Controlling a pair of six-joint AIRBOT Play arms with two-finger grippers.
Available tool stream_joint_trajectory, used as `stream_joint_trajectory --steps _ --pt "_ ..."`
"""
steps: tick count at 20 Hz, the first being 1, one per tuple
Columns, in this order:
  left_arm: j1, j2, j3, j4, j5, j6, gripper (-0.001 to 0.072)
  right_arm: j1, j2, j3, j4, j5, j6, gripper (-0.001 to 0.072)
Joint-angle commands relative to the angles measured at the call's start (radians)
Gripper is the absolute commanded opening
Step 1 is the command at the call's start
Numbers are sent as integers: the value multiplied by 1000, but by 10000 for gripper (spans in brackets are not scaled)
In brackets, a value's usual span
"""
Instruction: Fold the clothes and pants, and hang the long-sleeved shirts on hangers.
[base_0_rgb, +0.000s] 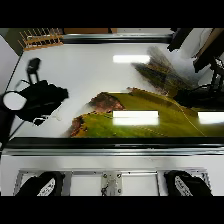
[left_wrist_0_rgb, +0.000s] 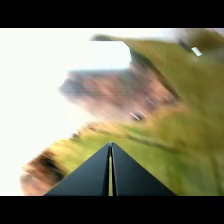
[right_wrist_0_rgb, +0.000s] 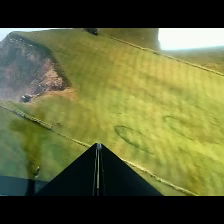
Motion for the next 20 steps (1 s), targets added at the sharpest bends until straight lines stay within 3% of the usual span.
stream_joint_trajectory --steps 1,2,3,4,7,11,15,16,17,18,19,20 --pt "234 -29 81 107 58 85 19 1 0 0 0 0 1 6" --pt "295 -61 92 107 61 101 304 1 0 0 0 0 1 6" --pt "342 -98 92 107 72 101 707 1 0 0 0 0 1 6" --pt "384 -146 92 108 78 103 712 1 0 0 0 0 0 6" --pt "435 -313 92 179 124 105 704 1 0 0 0 0 1 6" --pt "398 -494 92 365 199 104 703 1 0 0 0 0 1 6" --pt "354 -571 92 439 171 103 703 1 0 0 0 0 0 6" --pt "351 -575 92 439 155 103 635 1 0 0 0 0 1 6" --pt "351 -574 92 437 136 99 513 1 0 0 0 0 0 6" --pt "352 -569 92 438 116 88 347 1 0 0 0 0 0 6" --pt "352 -557 92 437 92 76 128 1 0 0 0 0 1 6" --pt "352 -540 92 432 74 76 7 1 0 0 0 0 0 6"
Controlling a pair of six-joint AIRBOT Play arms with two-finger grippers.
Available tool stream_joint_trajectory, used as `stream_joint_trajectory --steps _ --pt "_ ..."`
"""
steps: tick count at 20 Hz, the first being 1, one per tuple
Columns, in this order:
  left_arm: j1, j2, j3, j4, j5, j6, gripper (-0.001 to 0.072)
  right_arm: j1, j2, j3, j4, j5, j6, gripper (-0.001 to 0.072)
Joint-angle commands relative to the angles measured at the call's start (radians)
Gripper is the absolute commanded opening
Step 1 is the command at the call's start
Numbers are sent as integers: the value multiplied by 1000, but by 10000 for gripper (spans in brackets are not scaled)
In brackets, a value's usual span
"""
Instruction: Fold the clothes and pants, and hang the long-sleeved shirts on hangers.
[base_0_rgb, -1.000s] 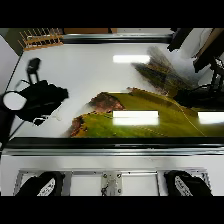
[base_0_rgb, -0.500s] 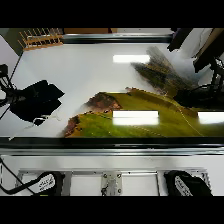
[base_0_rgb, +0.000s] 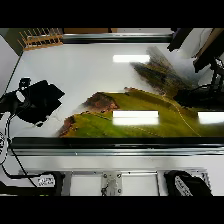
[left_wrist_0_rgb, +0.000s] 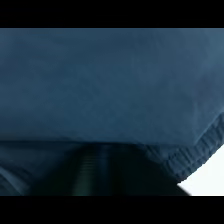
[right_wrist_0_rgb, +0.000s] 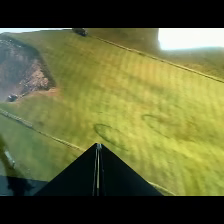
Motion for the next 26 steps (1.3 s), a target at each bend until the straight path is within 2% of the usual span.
stream_joint_trajectory --steps 1,5,9,14,16,18,20,23,26 --pt "-12 40 1 -2 -60 -26 7 1 0 0 0 0 0 6" --pt "-158 225 47 -109 -44 -26 8 1 0 0 0 0 0 6" --pt "-469 381 213 -178 -58 -24 7 1 0 0 1 0 1 6" --pt "-879 450 439 -180 54 -24 8 1 0 0 53 0 33 6" --pt "-969 443 525 -180 58 -23 8 -8 0 6 50 -42 -28 4" --pt "-1000 444 586 -177 31 -23 8 -44 1 38 44 -48 -63 3" --pt "-964 456 582 -165 -45 -29 8 -94 5 66 41 -49 -63 3" --pt "-834 491 407 -174 -134 -94 8 -140 9 70 42 -48 -63 4" --pt "-697 505 156 -174 -158 -133 8 -127 -3 69 45 -48 -63 11"
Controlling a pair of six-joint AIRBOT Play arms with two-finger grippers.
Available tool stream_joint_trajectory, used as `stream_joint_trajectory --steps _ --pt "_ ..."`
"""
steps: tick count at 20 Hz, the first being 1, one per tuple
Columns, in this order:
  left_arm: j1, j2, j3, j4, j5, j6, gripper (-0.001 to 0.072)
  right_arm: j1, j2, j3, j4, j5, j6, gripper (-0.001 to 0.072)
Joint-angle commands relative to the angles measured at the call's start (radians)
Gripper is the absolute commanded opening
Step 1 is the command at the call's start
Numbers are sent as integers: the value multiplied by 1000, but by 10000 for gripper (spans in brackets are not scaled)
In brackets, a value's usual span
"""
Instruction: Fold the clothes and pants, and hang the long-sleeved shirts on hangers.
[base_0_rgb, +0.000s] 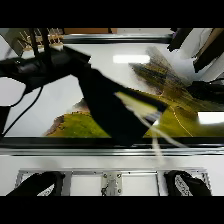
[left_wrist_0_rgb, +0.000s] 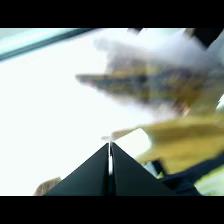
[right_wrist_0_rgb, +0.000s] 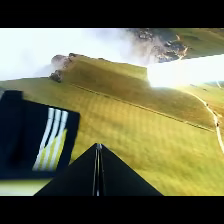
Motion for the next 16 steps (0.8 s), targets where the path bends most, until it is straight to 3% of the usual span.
stream_joint_trajectory --steps 1,4,8,9,11,12,16 --pt "149 11 -257 -3 -43 -43 8 0 -21 4 4 -3 -3 11" --pt "266 -41 -412 -63 -28 -41 8 35 -103 4 3 14 -4 13" --pt "362 -124 -454 -138 -25 -39 8 145 -280 3 4 37 -31 14" --pt "375 -131 -454 -143 -23 -39 8 186 -323 3 4 40 -66 63" --pt "393 -132 -454 -150 -19 -31 8 285 -408 2 5 39 -134 637" --pt "394 -132 -454 -150 -19 -31 8 344 -452 2 13 42 -167 720" --pt "394 -132 -454 -150 -19 -30 8 566 -622 2 132 31 -193 720"
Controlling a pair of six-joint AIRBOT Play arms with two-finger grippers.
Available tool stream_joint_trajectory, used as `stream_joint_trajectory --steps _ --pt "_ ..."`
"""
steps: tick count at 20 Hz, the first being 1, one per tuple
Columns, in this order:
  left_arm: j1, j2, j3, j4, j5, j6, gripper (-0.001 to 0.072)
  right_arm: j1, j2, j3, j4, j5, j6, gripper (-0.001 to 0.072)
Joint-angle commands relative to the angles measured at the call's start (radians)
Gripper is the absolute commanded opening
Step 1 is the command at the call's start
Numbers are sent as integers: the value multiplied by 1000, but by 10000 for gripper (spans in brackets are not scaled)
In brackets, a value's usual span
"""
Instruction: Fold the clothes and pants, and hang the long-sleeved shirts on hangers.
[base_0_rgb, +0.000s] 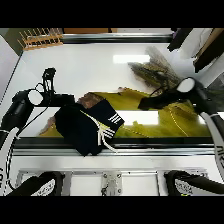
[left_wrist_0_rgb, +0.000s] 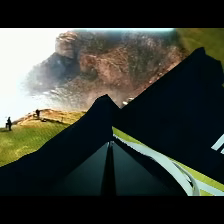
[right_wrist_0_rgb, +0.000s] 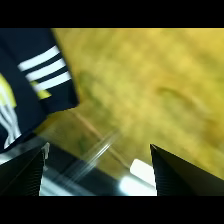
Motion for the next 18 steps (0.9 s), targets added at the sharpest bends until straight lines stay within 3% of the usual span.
stream_joint_trajectory --steps 1,6,13,14,16,17,18 --pt "9 -4 -3 -7 0 5 8 196 -153 -1 94 -10 -58 720" --pt "9 -4 -3 -6 3 5 8 355 -251 -1 95 -83 -65 720" --pt "9 -4 -3 -7 4 4 8 379 -257 -1 98 -149 -64 713" --pt "8 -4 -3 -7 4 4 8 380 -256 -1 98 -149 -64 650" --pt "8 -4 -3 -8 3 4 8 379 -256 0 98 -151 -64 207" --pt "8 -3 -3 -8 3 4 8 376 -254 3 97 -153 -64 41" --pt "9 5 -2 -5 4 5 8 368 -246 13 82 -152 -64 1"
